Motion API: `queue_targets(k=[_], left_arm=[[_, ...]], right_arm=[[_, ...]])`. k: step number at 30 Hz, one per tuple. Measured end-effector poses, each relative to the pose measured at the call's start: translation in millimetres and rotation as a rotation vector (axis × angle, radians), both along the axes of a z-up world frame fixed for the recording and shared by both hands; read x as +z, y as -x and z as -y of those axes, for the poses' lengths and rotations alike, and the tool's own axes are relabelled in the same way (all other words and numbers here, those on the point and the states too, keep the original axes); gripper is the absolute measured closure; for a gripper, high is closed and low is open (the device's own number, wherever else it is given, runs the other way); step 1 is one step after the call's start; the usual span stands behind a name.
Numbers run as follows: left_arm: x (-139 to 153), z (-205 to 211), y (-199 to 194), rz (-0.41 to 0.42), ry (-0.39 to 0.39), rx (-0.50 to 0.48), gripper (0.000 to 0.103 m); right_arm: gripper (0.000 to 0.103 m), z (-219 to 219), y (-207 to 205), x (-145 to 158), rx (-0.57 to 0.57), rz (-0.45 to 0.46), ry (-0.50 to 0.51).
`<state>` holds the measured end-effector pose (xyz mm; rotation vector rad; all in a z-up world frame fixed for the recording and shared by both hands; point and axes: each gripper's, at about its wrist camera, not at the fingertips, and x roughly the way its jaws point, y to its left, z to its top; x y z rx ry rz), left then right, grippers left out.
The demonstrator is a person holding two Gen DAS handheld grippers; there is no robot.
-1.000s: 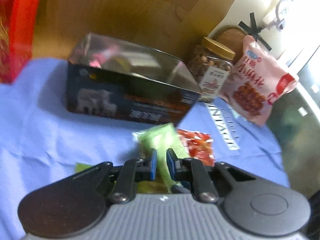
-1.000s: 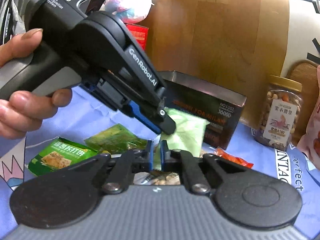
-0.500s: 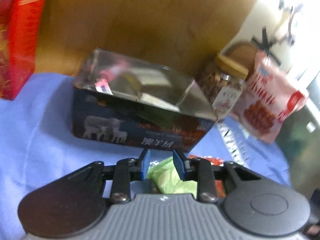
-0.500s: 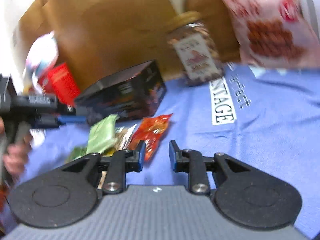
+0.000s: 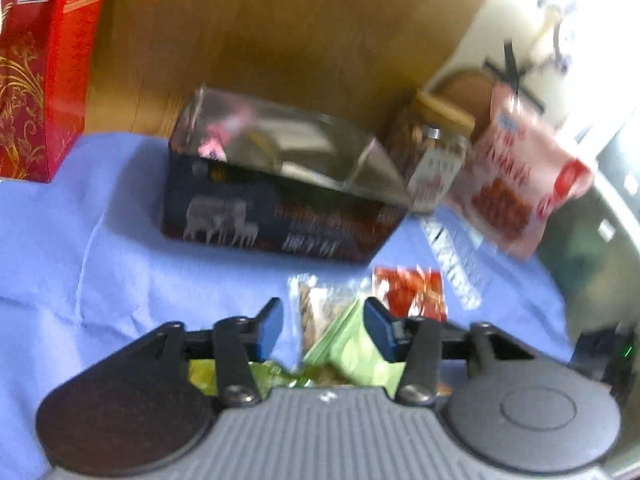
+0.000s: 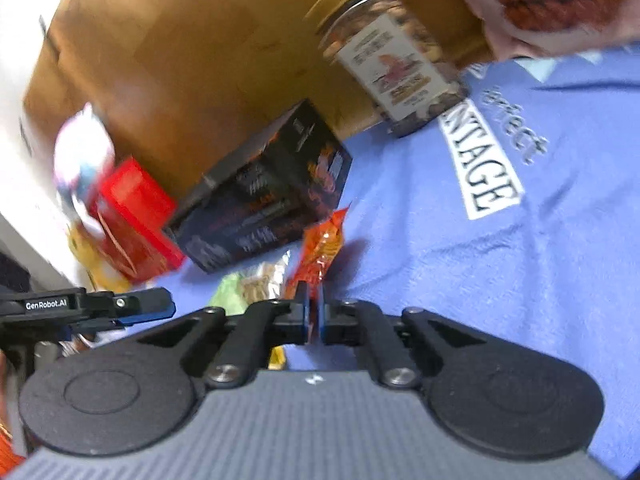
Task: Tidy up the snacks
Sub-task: 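Grasp the red spicy snack bag with the left gripper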
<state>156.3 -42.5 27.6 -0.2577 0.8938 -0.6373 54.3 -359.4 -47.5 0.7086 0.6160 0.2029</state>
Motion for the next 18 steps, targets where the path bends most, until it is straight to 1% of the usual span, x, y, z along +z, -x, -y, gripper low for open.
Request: queue_targets(k=[2, 4, 6, 7, 8, 10, 14, 16, 18], left_arm=[[1.9, 0.9, -4.4, -0.033, 0.053, -0.005, 0.049], [-3.8, 8.5, -4.8, -0.093, 0.107, -0.031, 0.046], [-10.7, 16.0, -3.2, -0.135, 0.139, -0.059, 0.042], [-14.0, 19.0, -0.9, -0.152, 0.155, -0.072, 0.037], [-17.2, 21.7, 0.5, -0.169, 0.173, -0.081, 0.028], [-22.8, 24.8, 4.1, -0.195, 0.22, -0.081, 0.018], [-26.1, 20.0, 7.9, -0.231, 0.313, -0.07, 0.018], [-27.1, 12.3, 8.4, -0.255, 0.405, -0.048, 0.02], [-26.1, 2.0, 7.5, -0.262, 0.479, -0.041, 0.037]], right_arm=[[0.098, 11.3, 3.8, 1.6, -0.021, 0.001, -0.086], [0.1, 20.3, 10.0, 5.2, -0.031, 0.016, -0.171], [0.1, 26.2, 17.8, 10.3, -0.035, 0.035, -0.253], [0.1, 27.3, 20.0, 13.0, -0.029, 0.044, -0.29], [0.1, 27.1, 21.8, 16.2, -0.019, 0.055, -0.321], [0.1, 25.3, 23.2, 23.5, 0.011, 0.075, -0.372], [0.1, 14.2, 20.3, 37.7, 0.08, 0.117, -0.443], [0.1, 7.5, 16.6, 39.2, 0.107, 0.122, -0.478], [0.1, 0.8, 11.0, 37.8, 0.124, 0.115, -0.515]])
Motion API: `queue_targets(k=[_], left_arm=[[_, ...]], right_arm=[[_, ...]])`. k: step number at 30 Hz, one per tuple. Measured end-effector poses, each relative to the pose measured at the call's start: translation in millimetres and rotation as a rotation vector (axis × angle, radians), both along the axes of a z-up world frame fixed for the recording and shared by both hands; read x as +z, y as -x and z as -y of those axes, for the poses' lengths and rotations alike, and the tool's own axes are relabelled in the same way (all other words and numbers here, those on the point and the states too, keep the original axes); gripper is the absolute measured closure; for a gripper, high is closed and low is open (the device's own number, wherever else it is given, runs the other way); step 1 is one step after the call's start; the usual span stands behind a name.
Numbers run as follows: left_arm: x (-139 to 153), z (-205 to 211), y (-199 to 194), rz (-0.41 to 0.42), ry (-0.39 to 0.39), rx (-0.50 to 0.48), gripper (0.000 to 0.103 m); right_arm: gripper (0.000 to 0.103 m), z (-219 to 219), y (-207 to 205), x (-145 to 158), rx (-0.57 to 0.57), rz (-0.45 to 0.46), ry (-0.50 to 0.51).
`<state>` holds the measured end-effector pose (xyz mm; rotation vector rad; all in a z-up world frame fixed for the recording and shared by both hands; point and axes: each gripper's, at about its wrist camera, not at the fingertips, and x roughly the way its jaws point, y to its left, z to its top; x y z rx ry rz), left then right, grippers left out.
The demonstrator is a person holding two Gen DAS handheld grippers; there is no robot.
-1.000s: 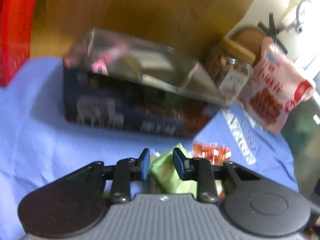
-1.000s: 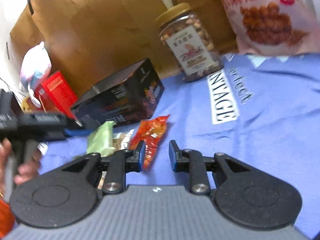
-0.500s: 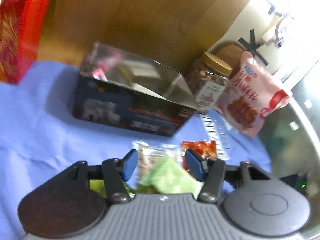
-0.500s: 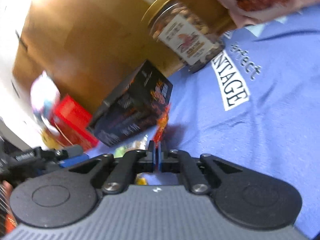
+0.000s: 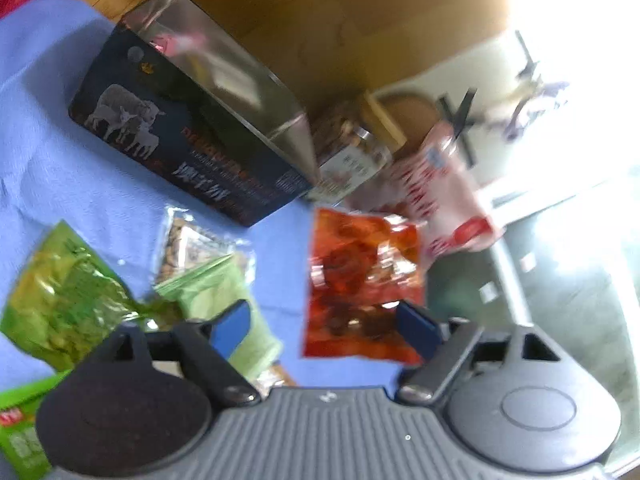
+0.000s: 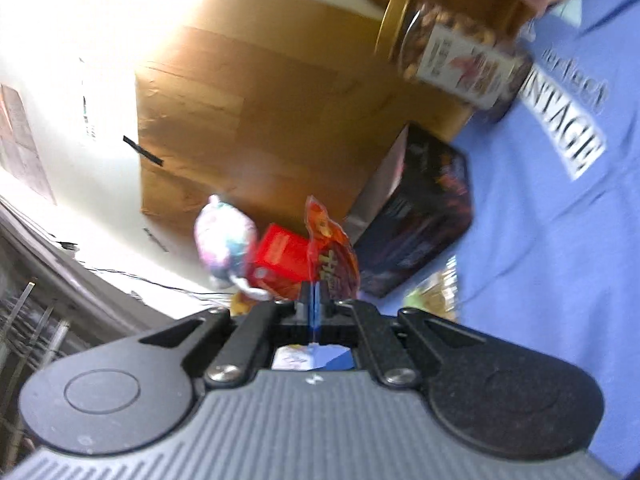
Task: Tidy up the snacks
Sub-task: 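Grasp the red spicy snack bag with the left gripper, then drop the red snack bag into the tin box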
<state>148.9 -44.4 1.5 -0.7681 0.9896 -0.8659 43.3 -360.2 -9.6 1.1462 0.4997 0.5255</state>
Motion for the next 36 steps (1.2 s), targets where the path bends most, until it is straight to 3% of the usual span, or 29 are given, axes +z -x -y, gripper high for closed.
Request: queue_targets(k=[1, 6, 9, 16, 19, 22, 24, 27, 30, 32, 36], left_arm=[[1.2, -3.7, -1.1, 0.0, 0.028, -0.002, 0.051], [8.4, -10.8, -7.4, 0.02, 0.01, 0.04, 0.05], [16.7, -18.1, -15.9, 0.049, -0.019, 0.068, 0.053], [44.6, -19.2, -71.0, 0.142, -0.126, 0.148, 0.053], [50.6, -8.6, -98.7, 0.185, -0.212, 0.181, 0.052], [44.6, 0.7, -121.4, 0.193, -0.302, 0.216, 0.049], [43.7, -3.6, -125.2, 0.189, -0.313, 0.227, 0.049], [48.1, -28.7, -113.9, 0.27, -0.283, 0.283, 0.045], [44.6, -49.4, -110.2, 0.299, -0.354, 0.402, 0.043], [31.9, -51.4, -118.1, 0.246, -0.399, 0.406, 0.043], [6.8, -37.3, -124.3, 0.147, -0.395, 0.343, 0.043]], right_arm=[[0.1, -0.3, -2.9, -1.5, 0.009, -0.004, -0.003], [0.1, -10.6, -20.7, -1.9, 0.037, -0.018, -0.032], [0.1, -16.7, -32.6, 3.3, 0.051, -0.001, 0.019], [0.1, -42.1, -91.0, 29.3, 0.016, 0.021, 0.295], [0.099, -54.7, -121.9, 35.0, -0.001, 0.032, 0.427], [0.091, -71.7, -143.5, 37.1, -0.043, 0.051, 0.622], [0.086, -73.9, -145.3, 36.8, -0.075, 0.046, 0.735], [0.08, -49.3, -119.6, 36.4, -0.146, 0.079, 0.708], [0.078, -24.7, -94.4, 27.5, -0.206, 0.072, 0.691], [0.074, -15.6, -88.2, 17.1, -0.201, 0.046, 0.663], [0.068, -14.4, -88.4, -1.2, -0.166, 0.007, 0.598]])
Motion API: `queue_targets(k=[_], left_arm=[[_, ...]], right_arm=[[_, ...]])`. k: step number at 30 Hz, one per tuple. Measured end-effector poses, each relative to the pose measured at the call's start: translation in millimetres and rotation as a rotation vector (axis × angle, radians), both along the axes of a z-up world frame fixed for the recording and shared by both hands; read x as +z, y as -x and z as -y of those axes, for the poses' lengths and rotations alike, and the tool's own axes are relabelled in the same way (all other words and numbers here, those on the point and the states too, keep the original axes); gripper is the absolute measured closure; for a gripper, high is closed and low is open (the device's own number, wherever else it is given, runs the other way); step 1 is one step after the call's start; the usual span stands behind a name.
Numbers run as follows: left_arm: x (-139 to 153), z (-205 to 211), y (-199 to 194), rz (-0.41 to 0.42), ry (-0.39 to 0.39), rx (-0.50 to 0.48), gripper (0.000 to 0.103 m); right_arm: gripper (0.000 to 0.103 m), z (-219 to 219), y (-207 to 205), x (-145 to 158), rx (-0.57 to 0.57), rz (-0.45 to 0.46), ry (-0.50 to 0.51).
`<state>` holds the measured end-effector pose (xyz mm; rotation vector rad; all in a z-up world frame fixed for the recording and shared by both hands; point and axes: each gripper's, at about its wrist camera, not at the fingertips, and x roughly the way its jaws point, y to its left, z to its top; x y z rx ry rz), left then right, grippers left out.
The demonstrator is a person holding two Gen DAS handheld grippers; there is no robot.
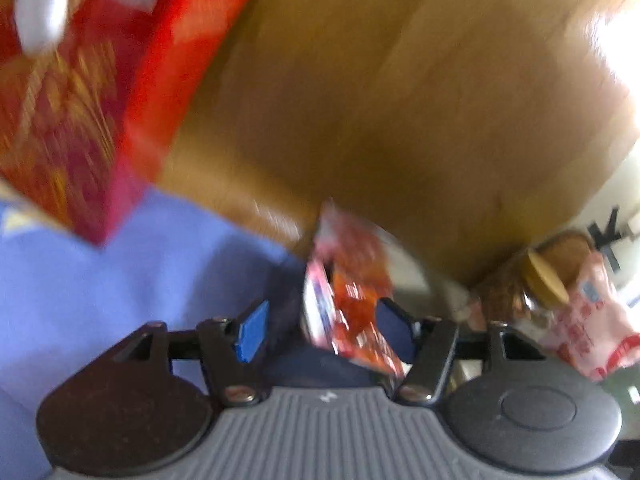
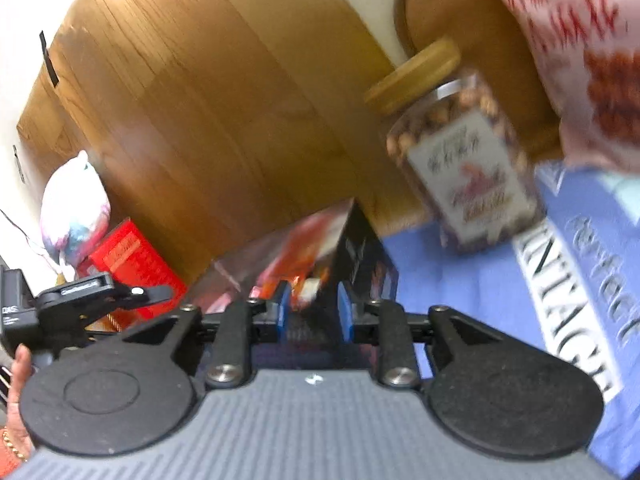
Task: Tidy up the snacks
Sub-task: 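Drop the red snack bag into the tin box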
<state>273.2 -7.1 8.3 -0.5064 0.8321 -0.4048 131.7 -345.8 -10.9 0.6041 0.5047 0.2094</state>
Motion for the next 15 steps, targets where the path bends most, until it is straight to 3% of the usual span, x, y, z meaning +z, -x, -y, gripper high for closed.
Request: queue_targets(k=[3, 9, 12, 15], left_arm=[[1.8, 16.2, 14.2, 0.045, -0.081, -0.016, 0.041], [6.7, -5.8, 36.6, 0.054, -0.041, -0.026, 0.037], [12.3, -17.1, 56.7, 0.05, -0.001, -0.073, 0.037], [6.8, -9.8, 80.9, 0.025, -0.014, -0.162, 0.037]], right_arm=[[0.065, 1.5, -0.9, 5.1, -0.005, 0.003, 0.042], [0.065, -0.2, 35.4, 16.0, 0.019, 0.025, 0.095], [0.065, -25.8, 65.9, 13.7, 0.125, 0.02, 0.201], [0.065, -49.8, 99.6, 8.6, 0.203, 0.009, 0.33]])
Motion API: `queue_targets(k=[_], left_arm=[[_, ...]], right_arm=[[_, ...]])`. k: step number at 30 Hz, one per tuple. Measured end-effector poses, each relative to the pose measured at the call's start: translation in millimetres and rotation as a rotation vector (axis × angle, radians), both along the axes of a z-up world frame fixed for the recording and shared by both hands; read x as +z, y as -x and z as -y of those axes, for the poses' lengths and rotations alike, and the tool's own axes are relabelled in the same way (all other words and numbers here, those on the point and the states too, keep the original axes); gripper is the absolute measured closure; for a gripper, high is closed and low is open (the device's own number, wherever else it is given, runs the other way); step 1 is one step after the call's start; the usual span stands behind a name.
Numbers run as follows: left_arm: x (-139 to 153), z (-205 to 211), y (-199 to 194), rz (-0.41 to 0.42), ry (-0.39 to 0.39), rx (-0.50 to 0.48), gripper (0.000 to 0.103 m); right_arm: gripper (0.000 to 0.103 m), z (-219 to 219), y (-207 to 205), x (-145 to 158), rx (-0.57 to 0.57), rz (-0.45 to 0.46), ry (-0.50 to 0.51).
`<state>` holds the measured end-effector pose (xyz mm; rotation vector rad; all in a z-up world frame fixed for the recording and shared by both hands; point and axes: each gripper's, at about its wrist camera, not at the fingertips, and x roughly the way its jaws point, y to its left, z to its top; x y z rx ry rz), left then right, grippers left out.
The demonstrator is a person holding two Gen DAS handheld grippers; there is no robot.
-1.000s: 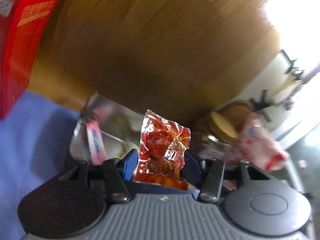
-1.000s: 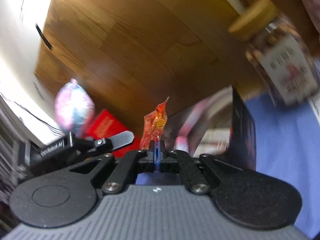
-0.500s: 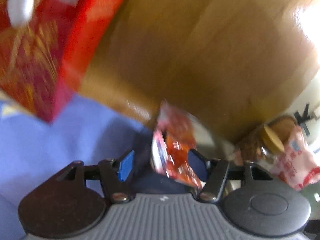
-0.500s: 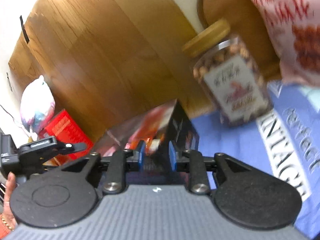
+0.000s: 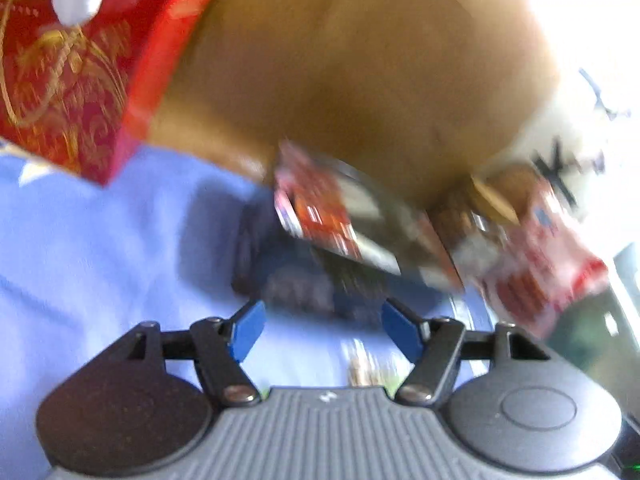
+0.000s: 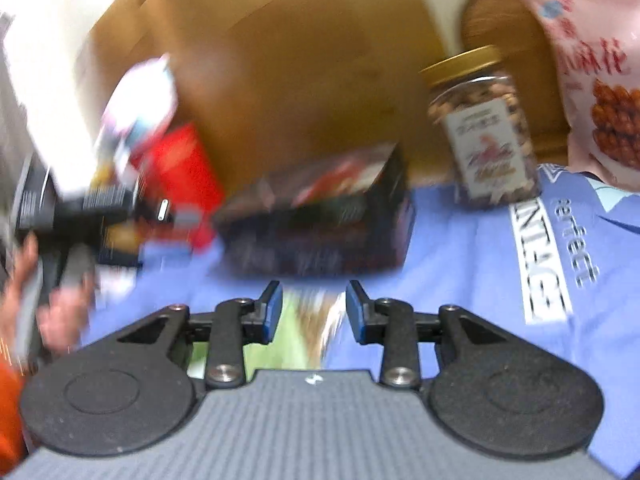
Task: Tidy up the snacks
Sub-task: 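Drop the red snack bag into the tin box, then grasp the nut bag with yellow ends with the left gripper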
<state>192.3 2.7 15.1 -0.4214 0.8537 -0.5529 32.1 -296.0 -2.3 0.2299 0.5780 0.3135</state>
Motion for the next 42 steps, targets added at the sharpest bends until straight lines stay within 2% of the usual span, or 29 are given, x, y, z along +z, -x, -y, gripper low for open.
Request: queue_targets(k=[2, 5, 6, 8, 11, 12, 15, 16, 17, 22, 27, 30, 32, 34, 36, 39, 41, 42], left_arm=[[-4.1, 6.4, 21.1, -0.013, 0.003, -0.078, 0.039], [-6.1, 9.3, 52.5, -0.008, 0.015, -0.16, 0.039], [-5.5, 9.1, 60.0, -0.011, 0.029, -0.179, 0.039], [-6.4, 10.5, 73.7, -0.03, 0.063, -0.215, 0.039], [-6.4, 13.0, 90.3, -0.036, 0.087, -0.233, 0.039], [-6.9, 12.8, 94.9, -0.034, 0.089, -0.23, 0.039], [-11.0, 6.7, 104.8, -0.039, 0.102, -0.215, 0.039], [-13.5, 4.2, 108.9, -0.047, 0.109, -0.211, 0.039], [-16.5, 2.4, 112.2, -0.055, 0.114, -0.211, 0.039], [-34.1, 8.4, 130.3, -0.099, 0.128, -0.247, 0.039], [-43.5, 29.6, 135.3, -0.115, 0.111, -0.281, 0.035], [-43.3, 39.7, 134.1, -0.093, 0.063, -0.273, 0.032], [-44.3, 43.1, 132.5, -0.095, 0.059, -0.283, 0.032], [-45.8, 50.0, 132.6, -0.102, 0.059, -0.307, 0.032], [-47.6, 59.2, 135.0, -0.096, 0.028, -0.315, 0.032], [-55.3, 70.4, 141.9, -0.079, 0.003, -0.336, 0.037], [-55.5, 76.0, 149.3, -0.044, -0.046, -0.343, 0.063], [-55.8, 76.0, 150.3, -0.052, -0.046, -0.344, 0.065]], right_arm=[[0.062, -5.6, 23.8, -2.7, 0.002, -0.002, 0.032], [0.06, -7.4, 46.6, -4.9, -0.015, -0.024, 0.007], [0.059, -6.6, 49.0, -7.2, -0.029, -0.029, 0.006], [0.049, -2.7, 46.6, -10.1, -0.061, -0.034, -0.003], [0.049, 6.4, 31.4, -18.6, -0.057, -0.089, -0.096], [0.05, 7.8, 26.3, -22.9, -0.038, -0.117, -0.14], [0.083, 10.1, 30.4, -29.8, -0.037, -0.158, -0.19], [0.088, 10.9, 37.3, -29.4, -0.034, -0.159, -0.191], [0.091, 11.9, 47.1, -29.4, -0.037, -0.155, -0.197], [0.091, 9.6, 97.3, -31.6, -0.034, -0.151, -0.221], [0.087, -1.6, 129.4, -28.5, -0.006, -0.11, -0.133], [0.075, -5.0, 133.0, -22.1, -0.005, -0.069, -0.08], [0.066, -6.8, 132.7, -19.8, 0.001, -0.043, -0.049], [0.063, -11.7, 129.5, -18.3, 0.013, -0.025, 0.0], [0.062, -20.3, 124.4, -19.0, 0.032, -0.015, 0.059], [0.062, -32.0, 114.3, -28.6, 0.048, -0.042, 0.153], [0.065, -36.5, 112.5, -31.3, 0.044, -0.019, 0.184], [0.069, -38.6, 111.5, -30.4, 0.043, -0.018, 0.198]])
